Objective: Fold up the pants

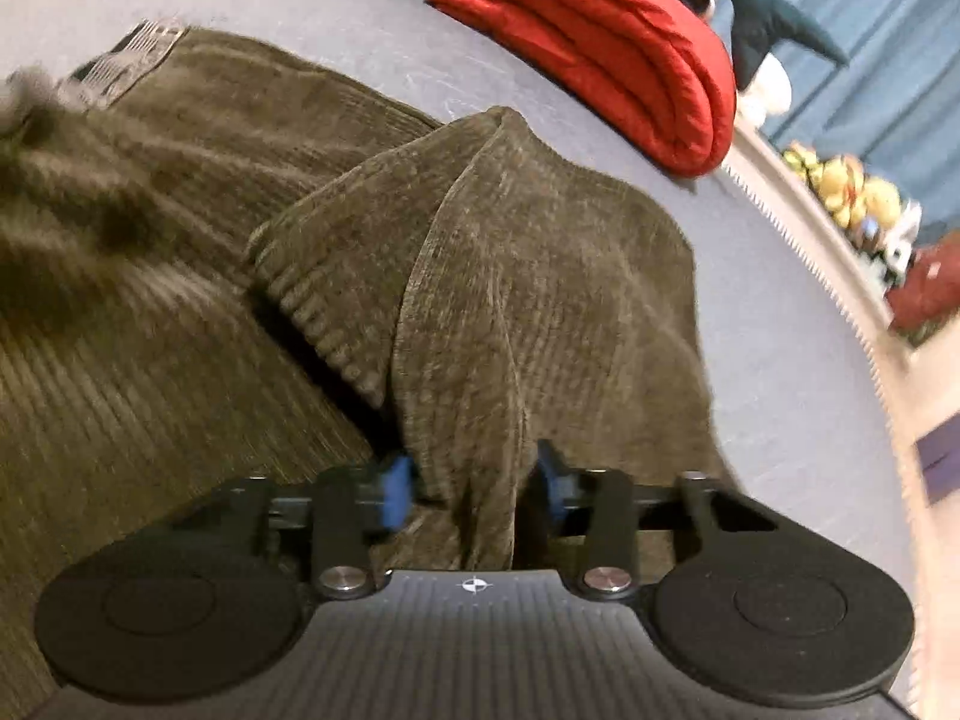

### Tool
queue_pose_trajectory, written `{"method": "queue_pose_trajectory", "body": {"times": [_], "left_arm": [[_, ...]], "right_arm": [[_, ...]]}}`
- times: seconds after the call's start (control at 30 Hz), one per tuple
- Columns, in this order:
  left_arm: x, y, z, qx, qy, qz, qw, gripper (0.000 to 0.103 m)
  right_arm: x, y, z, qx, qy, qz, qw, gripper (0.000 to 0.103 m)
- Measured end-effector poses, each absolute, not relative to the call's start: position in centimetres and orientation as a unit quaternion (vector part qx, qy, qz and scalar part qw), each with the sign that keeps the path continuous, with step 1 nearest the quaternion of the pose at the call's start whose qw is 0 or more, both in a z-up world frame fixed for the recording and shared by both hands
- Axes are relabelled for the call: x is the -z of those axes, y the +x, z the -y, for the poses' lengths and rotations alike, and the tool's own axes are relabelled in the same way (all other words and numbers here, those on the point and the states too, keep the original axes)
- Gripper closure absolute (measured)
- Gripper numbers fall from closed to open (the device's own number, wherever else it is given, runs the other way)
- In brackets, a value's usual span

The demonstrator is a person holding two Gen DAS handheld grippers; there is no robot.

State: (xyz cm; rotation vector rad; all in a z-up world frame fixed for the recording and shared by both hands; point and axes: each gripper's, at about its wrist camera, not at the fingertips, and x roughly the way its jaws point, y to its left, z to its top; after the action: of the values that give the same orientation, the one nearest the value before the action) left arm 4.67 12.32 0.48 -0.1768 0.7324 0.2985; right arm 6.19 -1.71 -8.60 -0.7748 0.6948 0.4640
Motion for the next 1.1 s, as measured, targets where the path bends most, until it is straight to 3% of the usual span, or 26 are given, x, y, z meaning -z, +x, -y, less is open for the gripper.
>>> {"method": "queue_pose_trajectory", "body": {"times": [0.33, 0.63, 0.83, 1.03, 1.1], "left_arm": [[-0.6, 3.5, -12.0, -0.127, -0.085, -0.359, 0.921, 0.035], [-1.3, 2.4, -10.6, -0.103, -0.085, -0.355, 0.925, 0.035], [-0.6, 2.2, -10.3, -0.099, -0.088, -0.369, 0.92, 0.03], [-0.4, 2.6, -10.8, -0.081, -0.103, -0.375, 0.918, 0.033], [-0.3, 2.7, -10.9, -0.082, -0.104, -0.377, 0.917, 0.033]], "right_arm": [[2.5, 4.6, 10.7, -0.176, -0.355, -0.321, 0.86, 0.081], [5.0, -0.9, 20.7, -0.23, -0.39, -0.458, 0.765, 0.082], [3.2, -0.5, 22.2, -0.222, -0.326, -0.44, 0.807, 0.066], [-3.1, -0.8, 19.8, -0.252, -0.303, -0.339, 0.854, 0.05], [-4.1, -0.3, 19.1, -0.248, -0.265, -0.298, 0.883, 0.019]]}}
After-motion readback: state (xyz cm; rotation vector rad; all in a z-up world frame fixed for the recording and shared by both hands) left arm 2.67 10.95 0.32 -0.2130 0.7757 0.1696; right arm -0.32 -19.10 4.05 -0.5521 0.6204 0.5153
